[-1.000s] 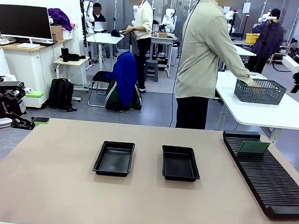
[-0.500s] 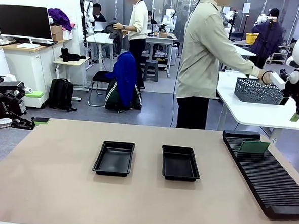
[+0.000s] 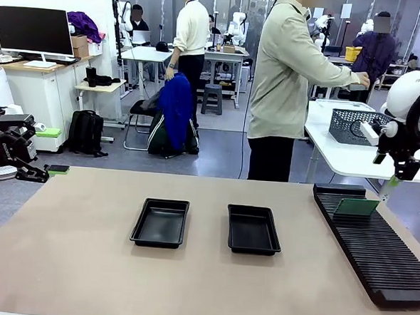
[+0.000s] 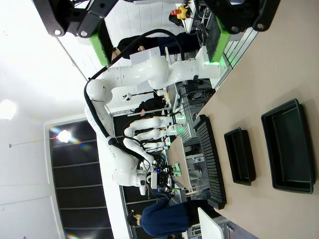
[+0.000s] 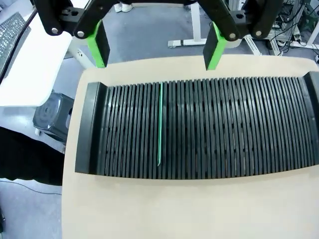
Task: Inspect and transfer BCBs to ESD trays.
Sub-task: Pick up the Blank PCB from the PCB Rack and place it in the left ESD tray.
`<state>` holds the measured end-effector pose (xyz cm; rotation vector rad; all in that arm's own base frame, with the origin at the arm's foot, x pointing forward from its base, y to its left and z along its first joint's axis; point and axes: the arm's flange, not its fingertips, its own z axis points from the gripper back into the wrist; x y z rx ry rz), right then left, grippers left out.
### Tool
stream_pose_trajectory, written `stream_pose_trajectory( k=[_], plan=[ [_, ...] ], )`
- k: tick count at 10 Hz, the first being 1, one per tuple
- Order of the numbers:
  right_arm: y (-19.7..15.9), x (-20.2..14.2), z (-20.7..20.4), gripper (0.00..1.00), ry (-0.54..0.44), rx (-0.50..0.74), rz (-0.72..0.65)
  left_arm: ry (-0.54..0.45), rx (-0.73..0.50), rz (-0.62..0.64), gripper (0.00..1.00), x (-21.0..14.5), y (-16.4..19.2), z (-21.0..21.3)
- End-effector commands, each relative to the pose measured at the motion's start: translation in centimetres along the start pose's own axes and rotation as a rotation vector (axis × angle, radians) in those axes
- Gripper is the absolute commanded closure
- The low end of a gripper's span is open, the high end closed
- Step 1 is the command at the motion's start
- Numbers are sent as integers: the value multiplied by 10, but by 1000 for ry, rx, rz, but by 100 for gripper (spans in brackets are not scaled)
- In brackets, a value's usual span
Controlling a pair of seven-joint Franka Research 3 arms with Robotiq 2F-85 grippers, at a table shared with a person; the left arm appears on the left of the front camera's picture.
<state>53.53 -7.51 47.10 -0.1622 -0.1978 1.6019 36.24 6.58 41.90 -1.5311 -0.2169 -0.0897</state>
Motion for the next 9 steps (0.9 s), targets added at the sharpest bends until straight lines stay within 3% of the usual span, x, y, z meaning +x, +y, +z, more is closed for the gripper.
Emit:
stream_pose_trajectory(
  k=[1, 9],
  plan=[
    [-1, 9, -17, 0, -16, -16, -22, -5, 6, -2, 0, -1, -1, 1],
    [-1, 20, -74, 0, -7, 4, -38, -5, 6, -2, 0, -1, -1, 1]
  ],
)
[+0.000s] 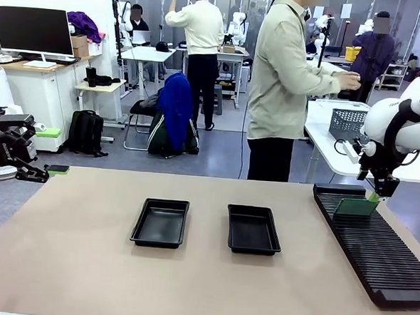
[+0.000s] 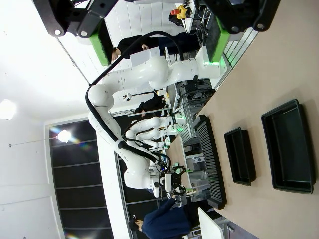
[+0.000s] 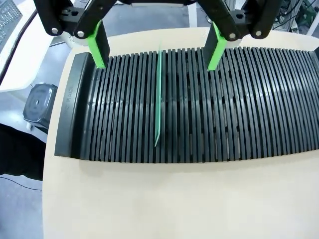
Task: Inspect and transfer BCBs to ESD trays.
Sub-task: Pick up the Blank PCB from the PCB Rack and place it in the left ESD tray.
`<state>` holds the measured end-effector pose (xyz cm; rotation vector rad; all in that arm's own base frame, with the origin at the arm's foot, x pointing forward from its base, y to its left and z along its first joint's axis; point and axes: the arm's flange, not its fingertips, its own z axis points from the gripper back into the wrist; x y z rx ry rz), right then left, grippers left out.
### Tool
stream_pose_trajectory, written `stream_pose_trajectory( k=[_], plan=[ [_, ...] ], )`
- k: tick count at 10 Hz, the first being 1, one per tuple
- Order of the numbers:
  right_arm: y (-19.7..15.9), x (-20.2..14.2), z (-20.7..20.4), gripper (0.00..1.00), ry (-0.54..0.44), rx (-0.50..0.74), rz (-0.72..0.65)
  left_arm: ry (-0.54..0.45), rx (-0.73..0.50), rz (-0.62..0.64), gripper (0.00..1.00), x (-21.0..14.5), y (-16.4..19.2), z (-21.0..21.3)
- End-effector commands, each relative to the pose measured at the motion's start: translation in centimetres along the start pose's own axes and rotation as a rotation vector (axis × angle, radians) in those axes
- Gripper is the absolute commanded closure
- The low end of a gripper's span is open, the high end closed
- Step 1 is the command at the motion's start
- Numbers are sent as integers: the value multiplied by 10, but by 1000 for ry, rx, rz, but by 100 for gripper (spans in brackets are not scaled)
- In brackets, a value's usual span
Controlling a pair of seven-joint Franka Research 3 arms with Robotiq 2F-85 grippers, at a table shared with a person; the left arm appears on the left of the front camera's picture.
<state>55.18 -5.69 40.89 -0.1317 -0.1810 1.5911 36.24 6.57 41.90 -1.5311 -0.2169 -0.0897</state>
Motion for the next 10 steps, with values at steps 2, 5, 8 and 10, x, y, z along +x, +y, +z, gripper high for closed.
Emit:
stream_pose_trajectory(
  k=[2, 5, 8, 10],
  plan=[
    [-1, 5, -22, 0, 15, -49, -16, -5, 6, -2, 0, -1, -1, 1],
    [-4, 3, -35, 0, 16, -53, -34, -5, 6, -2, 0, -1, -1, 1],
    [-4, -1, -45, 0, 18, -64, -51, -5, 6, -2, 0, -1, -1, 1],
    [-2, -5, -52, 0, 12, -65, -60, -5, 6, -2, 0, -1, -1, 1]
  ],
)
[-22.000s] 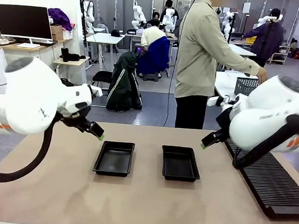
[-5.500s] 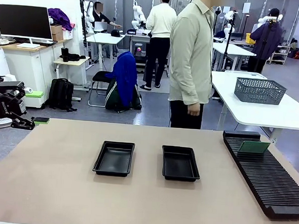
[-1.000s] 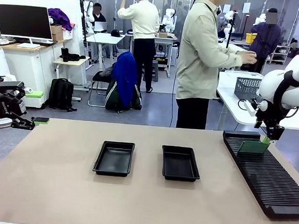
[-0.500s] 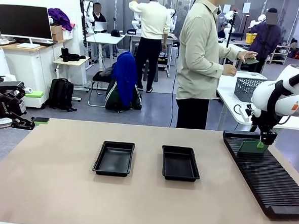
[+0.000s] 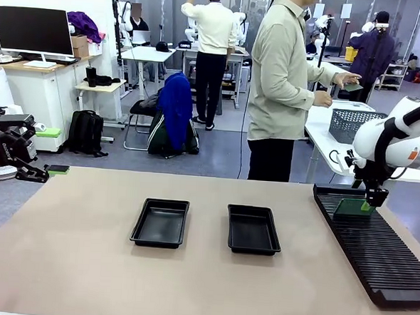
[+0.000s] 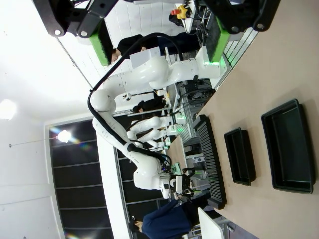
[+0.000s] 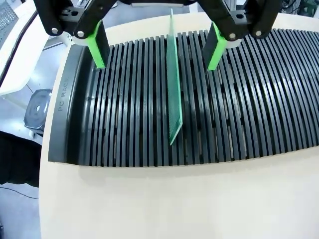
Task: Inspect and transfer BCBs to ESD trays.
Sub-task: Pick up the Blank PCB from the PCB Rack and place it in the left ESD tray.
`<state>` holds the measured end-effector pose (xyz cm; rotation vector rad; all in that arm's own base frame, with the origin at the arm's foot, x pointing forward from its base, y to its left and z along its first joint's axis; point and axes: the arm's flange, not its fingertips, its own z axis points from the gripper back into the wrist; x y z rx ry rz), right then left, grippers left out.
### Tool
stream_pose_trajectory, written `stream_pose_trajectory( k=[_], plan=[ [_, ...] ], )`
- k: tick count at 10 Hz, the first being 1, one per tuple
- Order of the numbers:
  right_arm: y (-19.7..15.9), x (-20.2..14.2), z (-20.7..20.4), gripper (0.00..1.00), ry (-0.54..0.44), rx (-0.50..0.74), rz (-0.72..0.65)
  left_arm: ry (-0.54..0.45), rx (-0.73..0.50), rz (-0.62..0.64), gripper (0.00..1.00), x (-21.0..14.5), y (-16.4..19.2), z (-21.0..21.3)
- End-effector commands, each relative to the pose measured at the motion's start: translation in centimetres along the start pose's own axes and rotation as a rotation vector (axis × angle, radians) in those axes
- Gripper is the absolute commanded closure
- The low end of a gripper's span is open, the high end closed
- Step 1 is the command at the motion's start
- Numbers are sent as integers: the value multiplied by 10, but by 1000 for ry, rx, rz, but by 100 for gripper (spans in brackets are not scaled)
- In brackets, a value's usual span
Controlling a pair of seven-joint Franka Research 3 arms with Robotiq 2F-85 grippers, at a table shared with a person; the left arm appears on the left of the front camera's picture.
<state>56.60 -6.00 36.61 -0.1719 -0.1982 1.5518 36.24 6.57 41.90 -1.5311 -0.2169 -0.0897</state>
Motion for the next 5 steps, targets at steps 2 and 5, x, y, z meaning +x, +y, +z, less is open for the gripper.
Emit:
stream_pose_trajectory(
  k=[2, 5],
  plan=[
    [6, -2, -8, 0, -13, -33, -39, -5, 6, -2, 0, -1, -1, 1],
    [8, -4, -9, 16, -27, -31, -65, -5, 6, -2, 0, -1, -1, 1]
  ],
)
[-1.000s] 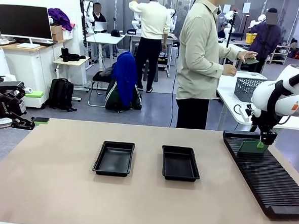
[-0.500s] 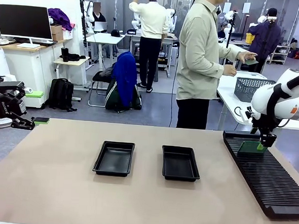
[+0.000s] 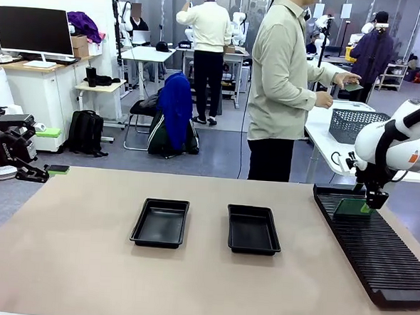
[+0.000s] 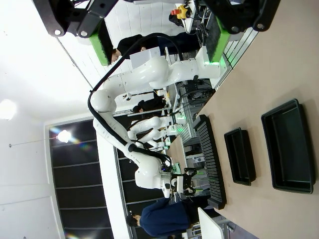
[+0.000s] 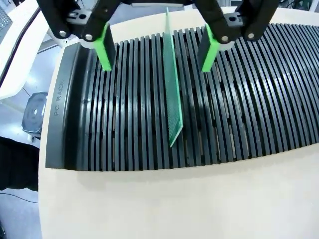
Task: Inspect and transfer BCBs to ESD trays.
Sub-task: Pick up the Blank PCB from the PCB Rack and place it in the left ESD tray.
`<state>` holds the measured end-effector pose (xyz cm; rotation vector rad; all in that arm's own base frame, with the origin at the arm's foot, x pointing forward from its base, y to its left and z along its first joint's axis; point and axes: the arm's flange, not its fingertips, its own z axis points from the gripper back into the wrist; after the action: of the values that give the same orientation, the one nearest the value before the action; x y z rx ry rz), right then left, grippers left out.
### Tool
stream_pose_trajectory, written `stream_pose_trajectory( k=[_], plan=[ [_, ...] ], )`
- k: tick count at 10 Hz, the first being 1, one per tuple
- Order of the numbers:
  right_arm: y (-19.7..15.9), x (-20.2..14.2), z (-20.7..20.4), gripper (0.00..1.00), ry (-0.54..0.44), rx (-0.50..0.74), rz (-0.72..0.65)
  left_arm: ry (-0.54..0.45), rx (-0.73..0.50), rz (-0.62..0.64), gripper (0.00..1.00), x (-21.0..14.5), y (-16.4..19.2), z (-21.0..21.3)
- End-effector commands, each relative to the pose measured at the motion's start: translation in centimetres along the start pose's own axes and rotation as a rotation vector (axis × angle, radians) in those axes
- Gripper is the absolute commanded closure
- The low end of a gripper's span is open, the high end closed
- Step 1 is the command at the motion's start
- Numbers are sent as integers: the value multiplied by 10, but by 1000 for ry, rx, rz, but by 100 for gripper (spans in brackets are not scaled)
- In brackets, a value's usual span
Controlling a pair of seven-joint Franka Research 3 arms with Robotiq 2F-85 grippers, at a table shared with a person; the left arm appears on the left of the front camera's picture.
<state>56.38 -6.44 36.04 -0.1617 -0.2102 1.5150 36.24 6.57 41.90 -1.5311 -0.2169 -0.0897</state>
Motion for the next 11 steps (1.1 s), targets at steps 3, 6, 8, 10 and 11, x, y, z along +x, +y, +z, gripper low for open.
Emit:
stream_pose_trajectory(
  k=[3, 6, 8, 10, 11],
  plan=[
    [7, -1, -3, 32, -17, -44, -31, -5, 6, -2, 0, -1, -1, 1],
    [9, -3, -4, 52, -11, -39, -38, -5, 6, -2, 0, -1, -1, 1],
    [10, -4, -4, 64, -14, -40, -37, -5, 6, -2, 0, -1, -1, 1],
    [10, -4, -3, 76, -20, -47, -35, -5, 6, -2, 0, -1, -1, 1],
    [10, -4, -3, 79, -21, -46, -36, -5, 6, -2, 0, -1, -1, 1]
  ],
)
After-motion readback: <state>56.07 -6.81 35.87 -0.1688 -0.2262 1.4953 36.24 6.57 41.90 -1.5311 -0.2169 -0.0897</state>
